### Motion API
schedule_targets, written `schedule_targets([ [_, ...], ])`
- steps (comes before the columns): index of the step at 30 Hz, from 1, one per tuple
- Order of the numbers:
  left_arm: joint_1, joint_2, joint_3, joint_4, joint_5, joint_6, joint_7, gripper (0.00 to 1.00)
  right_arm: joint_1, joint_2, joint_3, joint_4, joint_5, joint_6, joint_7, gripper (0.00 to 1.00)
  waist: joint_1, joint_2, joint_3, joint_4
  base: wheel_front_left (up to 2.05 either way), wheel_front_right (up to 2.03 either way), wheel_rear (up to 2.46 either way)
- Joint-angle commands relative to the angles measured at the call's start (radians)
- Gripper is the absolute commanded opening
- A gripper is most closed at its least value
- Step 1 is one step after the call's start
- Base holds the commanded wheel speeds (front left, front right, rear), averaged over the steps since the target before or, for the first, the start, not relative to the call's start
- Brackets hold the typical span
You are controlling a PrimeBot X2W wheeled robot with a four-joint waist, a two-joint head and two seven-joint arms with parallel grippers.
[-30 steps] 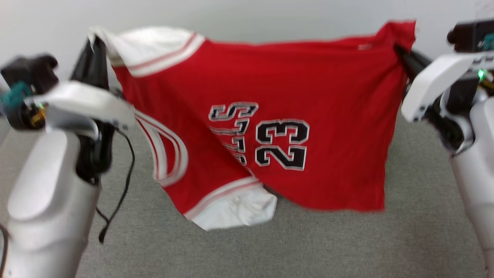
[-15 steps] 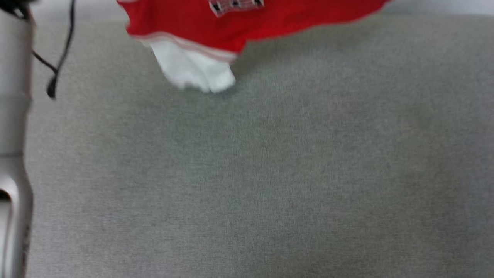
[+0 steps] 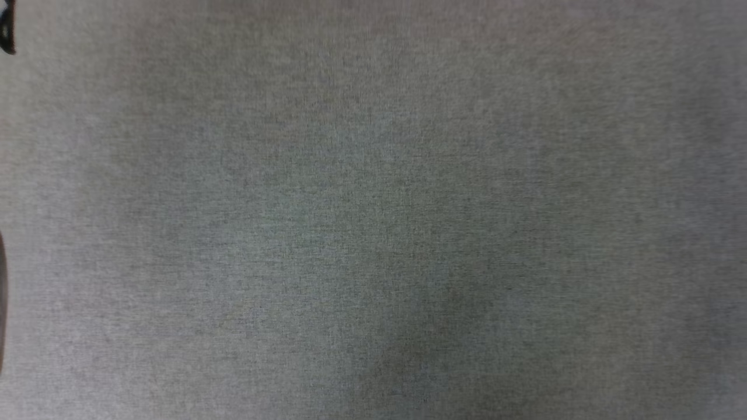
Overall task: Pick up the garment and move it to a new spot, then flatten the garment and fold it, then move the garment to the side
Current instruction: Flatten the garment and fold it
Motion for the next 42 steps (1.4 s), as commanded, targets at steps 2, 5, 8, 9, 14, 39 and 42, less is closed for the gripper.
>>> schedule_targets([
  [2, -0.015, -0.016, -0.006, 0.041, -0.005, -0.012, -0.012, 0.0, -0.03, 0.008, 0.018, 0.051, 0.012, -0.001, -0.019, 0.0, -0.0002, -0.0001, 0.075, 0.013, 0.0, 0.0, 0.0],
  [5, -0.012, -0.033, -0.017, 0.089, -0.005, -0.026, -0.019, 0.0, -0.045, 0.019, 0.044, 0.106, 0.018, -0.001, -0.03, 0.0, -0.0002, -0.0001, 0.1, 0.017, 0.0, 0.0, 0.0],
  [8, 0.001, -0.052, -0.022, 0.139, -0.012, -0.044, -0.028, 0.0, -0.047, 0.03, 0.076, 0.16, 0.029, -0.001, -0.039, 0.0, -0.0002, -0.0001, 0.111, 0.02, 0.0, 0.0, 0.0],
  [9, 0.009, -0.059, -0.022, 0.156, -0.016, -0.049, -0.031, 0.0, -0.041, 0.035, 0.088, 0.179, 0.034, -0.001, -0.041, 0.0, -0.0002, -0.0001, 0.11, 0.021, 0.0, 0.0, 0.0],
  [14, 0.082, -0.095, -0.024, 0.248, -0.041, -0.081, -0.04, 0.0, 0.036, 0.05, 0.165, 0.257, 0.067, -0.001, -0.039, 0.0, -0.0002, -0.0001, 0.064, 0.023, 0.0, 0.0, 0.0],
  [39, 1.028, -0.054, 0.023, 0.0, -0.115, -0.058, -0.05, 0.0, 0.912, -0.135, 0.439, -0.021, 0.363, -0.002, -0.098, 0.0, -0.0002, -0.0001, -0.405, 0.031, 0.0, 0.0, 0.0],
  [42, 1.197, -0.041, 0.037, -0.133, -0.14, -0.013, -0.028, 0.0, 1.033, -0.158, 0.397, -0.082, 0.365, -0.002, -0.099, 0.0, -0.0002, -0.0001, -0.451, 0.038, 0.0, 0.0, 0.0],
])
